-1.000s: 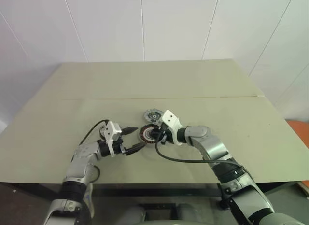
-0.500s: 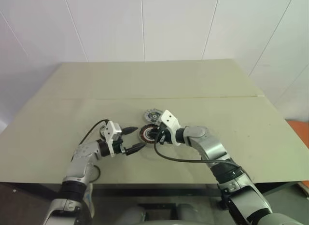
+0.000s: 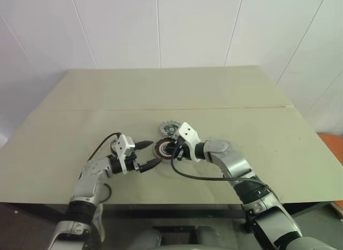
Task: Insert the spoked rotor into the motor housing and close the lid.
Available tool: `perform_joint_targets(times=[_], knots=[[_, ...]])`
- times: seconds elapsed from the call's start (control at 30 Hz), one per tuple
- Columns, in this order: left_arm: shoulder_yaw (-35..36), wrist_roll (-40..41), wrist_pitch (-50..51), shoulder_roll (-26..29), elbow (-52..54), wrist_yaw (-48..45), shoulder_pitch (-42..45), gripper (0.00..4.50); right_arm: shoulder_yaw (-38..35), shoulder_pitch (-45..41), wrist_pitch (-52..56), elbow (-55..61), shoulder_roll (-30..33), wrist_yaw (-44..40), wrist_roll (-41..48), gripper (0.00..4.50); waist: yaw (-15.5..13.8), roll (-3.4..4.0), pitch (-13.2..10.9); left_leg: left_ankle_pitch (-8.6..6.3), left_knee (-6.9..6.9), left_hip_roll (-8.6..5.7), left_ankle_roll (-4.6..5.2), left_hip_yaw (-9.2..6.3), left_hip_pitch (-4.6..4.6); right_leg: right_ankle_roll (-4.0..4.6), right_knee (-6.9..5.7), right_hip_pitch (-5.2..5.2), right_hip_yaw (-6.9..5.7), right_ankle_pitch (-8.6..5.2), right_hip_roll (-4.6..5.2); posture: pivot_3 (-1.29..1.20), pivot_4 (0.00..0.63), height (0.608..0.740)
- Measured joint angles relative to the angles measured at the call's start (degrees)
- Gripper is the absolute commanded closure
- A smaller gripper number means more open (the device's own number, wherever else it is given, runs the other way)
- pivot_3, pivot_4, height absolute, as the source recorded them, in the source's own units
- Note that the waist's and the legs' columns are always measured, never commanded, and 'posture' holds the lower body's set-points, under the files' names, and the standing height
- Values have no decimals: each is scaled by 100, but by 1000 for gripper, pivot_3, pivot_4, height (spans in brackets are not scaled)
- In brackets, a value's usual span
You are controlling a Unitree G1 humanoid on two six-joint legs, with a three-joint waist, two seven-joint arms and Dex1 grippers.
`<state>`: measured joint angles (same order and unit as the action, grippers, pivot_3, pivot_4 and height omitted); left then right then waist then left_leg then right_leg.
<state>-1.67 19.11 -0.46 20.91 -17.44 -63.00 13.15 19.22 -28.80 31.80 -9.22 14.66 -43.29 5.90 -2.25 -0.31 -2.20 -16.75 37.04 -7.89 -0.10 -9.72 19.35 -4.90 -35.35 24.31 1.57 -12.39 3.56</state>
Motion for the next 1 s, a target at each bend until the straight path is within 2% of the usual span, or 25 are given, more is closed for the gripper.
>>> perform_joint_targets(times=[0.13, 0.2, 0.3, 0.43, 0.57, 0.67, 0.8, 0.83, 1.0], knots=[[0, 0, 0, 0, 0, 1, 0, 0, 0, 0, 1, 0, 0, 0, 2, 3845, 0, 0, 0, 0, 0, 0, 0, 0, 0, 0, 0, 0, 0, 0, 0, 0, 0, 740], [0, 0, 0, 0, 0, 1, 0, 0, -5, 0, 6, 0, -8, -4, 9, 3085, 0, 0, 0, 0, 0, 0, 0, 0, 0, 0, 0, 0, 0, 0, 0, 0, 0, 740], [1, -5, -1, 1, -1, 5, -1, 0, -289, 40, 215, -13, -218, -8, 324, 2229, 1, 0, 0, 0, 0, 0, 0, -1, 0, 0, 0, 0, 0, 0, 0, 0, 0, 740], [-2, -45, -2, -3, -15, 13, 4, 0, -1328, 37, 725, 23, -798, 17, 1455, 2229, 6, 2, -2, 0, -1, 2, 0, -1, 0, 2, -3, 2, 1, 2, -3, 0, 0, 740], [-2, -93, -3, -2, -50, 12, 4, 0, -1772, -101, 639, 39, -813, 117, 1752, 2229, 3, 3, -2, 0, 0, -1, 0, 1, 0, 2, -3, 2, 1, 2, -6, 0, 0, 740], [-5, -107, -4, -8, -53, 11, 8, 0, -1404, -103, 191, -95, -548, 228, 1235, 2815, 8, 5, -1, 0, -2, 0, 0, 2, 0, 2, -4, 4, 1, 2, -2, 0, 0, 740], [-28, -112, -5, -22, -56, 11, 16, 0, -942, -20, -274, -304, -397, 236, 719, 4230, 14, 5, -1, 0, -2, 3, 0, 3, 0, 2, -6, 6, 2, 2, -2, 0, 0, 740], [-34, -112, -5, -23, -57, 11, 17, 0, -848, -16, -355, -321, -390, 234, 633, 4467, 14, 5, -1, 0, -1, 3, -1, 3, 0, 2, -6, 6, 2, 2, -2, 0, 0, 740], [-43, -114, -5, -22, -57, 11, 18, 0, -512, 18, -670, -342, -276, 205, 277, 4467, 0, 4, -1, 0, 1, 2, -1, 3, 0, 2, -6, 3, 2, 2, -2, 0, 0, 740]])
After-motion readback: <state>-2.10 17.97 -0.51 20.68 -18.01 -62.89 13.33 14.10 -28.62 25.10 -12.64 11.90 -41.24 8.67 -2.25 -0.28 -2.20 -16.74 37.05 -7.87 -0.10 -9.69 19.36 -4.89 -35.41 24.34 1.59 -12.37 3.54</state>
